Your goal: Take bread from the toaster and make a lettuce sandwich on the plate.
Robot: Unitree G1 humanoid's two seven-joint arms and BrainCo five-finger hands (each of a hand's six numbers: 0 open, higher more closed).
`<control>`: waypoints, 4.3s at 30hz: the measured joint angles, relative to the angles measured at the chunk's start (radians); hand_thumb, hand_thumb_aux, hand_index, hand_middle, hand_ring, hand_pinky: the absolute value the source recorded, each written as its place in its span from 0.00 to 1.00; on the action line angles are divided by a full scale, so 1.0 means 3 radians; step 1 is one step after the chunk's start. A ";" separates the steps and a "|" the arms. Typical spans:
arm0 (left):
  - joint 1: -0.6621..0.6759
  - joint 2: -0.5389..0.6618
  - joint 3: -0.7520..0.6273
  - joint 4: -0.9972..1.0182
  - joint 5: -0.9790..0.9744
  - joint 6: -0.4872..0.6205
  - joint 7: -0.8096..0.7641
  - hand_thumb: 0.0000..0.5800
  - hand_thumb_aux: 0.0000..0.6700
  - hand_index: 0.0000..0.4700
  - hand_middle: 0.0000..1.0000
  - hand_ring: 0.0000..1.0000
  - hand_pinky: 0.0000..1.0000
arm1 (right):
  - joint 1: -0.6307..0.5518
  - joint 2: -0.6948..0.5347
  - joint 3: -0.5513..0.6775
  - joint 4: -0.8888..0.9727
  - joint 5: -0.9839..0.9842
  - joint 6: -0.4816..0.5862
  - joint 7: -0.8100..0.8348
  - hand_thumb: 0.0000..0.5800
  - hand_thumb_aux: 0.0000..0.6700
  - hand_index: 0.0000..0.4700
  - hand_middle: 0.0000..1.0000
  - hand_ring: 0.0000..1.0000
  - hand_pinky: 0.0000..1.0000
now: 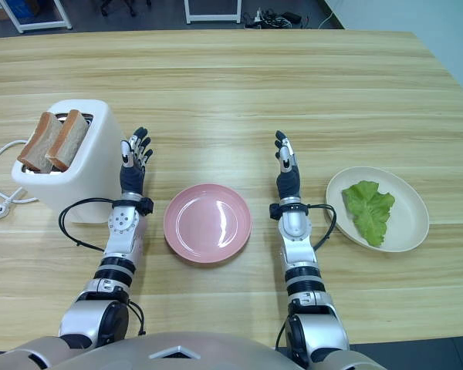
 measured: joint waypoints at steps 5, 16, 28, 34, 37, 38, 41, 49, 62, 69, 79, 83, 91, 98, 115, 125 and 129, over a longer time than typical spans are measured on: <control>0.0000 0.0000 -0.0001 0.0001 0.0001 -0.0008 -0.0002 0.00 0.00 0.00 0.00 0.00 0.00 | -0.0003 0.0000 -0.0004 0.0019 0.0001 0.0000 0.0001 0.00 0.00 0.00 0.00 0.00 0.00; 0.0385 0.0003 -0.0250 -0.1333 -0.0126 0.0101 -0.0368 0.00 0.00 0.00 0.00 0.00 0.00 | -0.0006 0.0001 0.0002 0.0027 -0.0003 0.0000 0.0004 0.00 0.00 0.00 0.00 0.00 0.00; 0.0752 0.1221 0.0923 -0.4380 -0.0583 0.1176 -0.0124 0.00 0.00 0.00 0.00 0.00 0.00 | -0.0047 0.0102 0.0098 0.0357 -0.0081 -0.0002 -0.0107 0.00 0.00 0.00 0.00 0.00 0.00; 0.0845 0.1549 0.1024 -0.3242 0.0715 0.1401 0.0187 0.00 0.00 0.00 0.00 0.00 0.00 | -0.0068 0.0099 0.0117 0.0396 -0.0087 -0.0007 -0.0155 0.00 0.00 0.00 0.00 0.00 0.00; 0.0887 0.1708 0.0881 -0.2667 0.1360 0.1517 0.0429 0.00 0.00 0.00 0.00 0.00 0.00 | -0.0069 0.0097 0.0119 0.0397 -0.0086 -0.0010 -0.0157 0.00 0.00 0.00 0.00 0.00 0.00; 0.0889 0.1755 0.0808 -0.2532 0.1558 0.1573 0.0501 0.00 0.00 0.00 0.00 0.00 0.00 | -0.0069 0.0097 0.0121 0.0396 -0.0086 -0.0011 -0.0157 0.00 0.00 0.00 0.00 0.00 0.00; 0.0889 0.1874 0.0549 -0.2176 0.2111 0.1767 0.0701 0.00 0.00 0.00 0.00 0.00 0.00 | -0.0069 0.0078 0.0119 0.0391 -0.0085 -0.0009 -0.0154 0.00 0.00 0.00 0.00 0.00 0.00; 0.1165 0.1959 0.0459 -0.2216 0.2516 0.2183 0.0803 0.00 0.00 0.00 0.00 0.00 0.00 | -0.0060 0.0041 0.0116 0.0326 -0.0083 0.0002 -0.0134 0.00 0.00 0.00 0.00 0.00 0.00; 0.1559 0.1894 0.0491 -0.2810 0.2511 0.2440 0.0580 0.92 0.71 0.71 0.00 0.00 0.00 | -0.0033 0.0029 0.0113 0.0258 -0.0082 0.0032 -0.0129 0.00 0.00 0.00 0.00 0.00 0.00; 0.1558 0.1812 0.0430 -0.3009 0.2455 0.2332 0.0512 0.98 0.84 0.84 0.00 0.00 0.00 | -0.0015 0.0025 0.0104 0.0236 -0.0082 0.0064 -0.0126 0.00 0.00 0.00 0.00 0.00 0.00; 0.1462 0.1571 0.0641 -0.3262 0.2321 0.1910 0.1065 1.00 1.00 1.00 1.00 1.00 1.00 | -0.0015 0.0022 0.0095 0.0242 -0.0082 0.0074 -0.0126 0.00 0.00 0.00 0.00 0.00 0.00; 0.1301 0.1423 0.0924 -0.3447 0.2189 0.1599 0.1555 1.00 1.00 1.00 1.00 1.00 1.00 | -0.0015 0.0028 0.0098 0.0253 -0.0082 0.0077 -0.0126 0.00 0.00 0.00 0.00 0.00 0.00; 0.1131 0.1068 0.0945 -0.4124 0.1412 0.0608 0.1804 1.00 1.00 1.00 1.00 1.00 1.00 | -0.0015 0.0048 0.0109 0.0305 -0.0082 0.0080 -0.0131 0.00 0.00 0.00 0.00 0.00 0.00; 0.1105 0.0482 -0.0016 -0.4192 0.0026 0.0726 0.1028 1.00 1.00 1.00 1.00 1.00 1.00 | -0.0016 0.0060 0.0110 0.0333 -0.0082 0.0096 -0.0130 0.00 0.00 0.00 0.00 0.00 0.00; 0.1185 -0.0008 -0.1197 -0.2101 0.0908 0.0869 0.0569 1.00 1.00 1.00 1.00 1.00 1.00 | 0.0000 0.0059 0.0118 0.0287 -0.0082 0.0150 -0.0129 0.00 0.00 0.00 0.00 0.00 0.00; 0.1429 0.0330 -0.1264 -0.2430 0.1442 0.1184 0.0342 0.06 0.03 0.03 0.00 0.00 0.00 | 0.0010 0.0067 0.0133 0.0262 -0.0082 0.0177 -0.0132 0.00 0.00 0.00 0.00 0.00 0.00; 0.1442 0.0498 -0.1273 -0.2686 0.1819 0.1366 0.0300 0.00 0.00 0.00 0.00 0.00 0.00 | 0.0010 0.0070 0.0133 0.0259 -0.0082 0.0182 -0.0132 0.00 0.00 0.00 0.00 0.00 0.00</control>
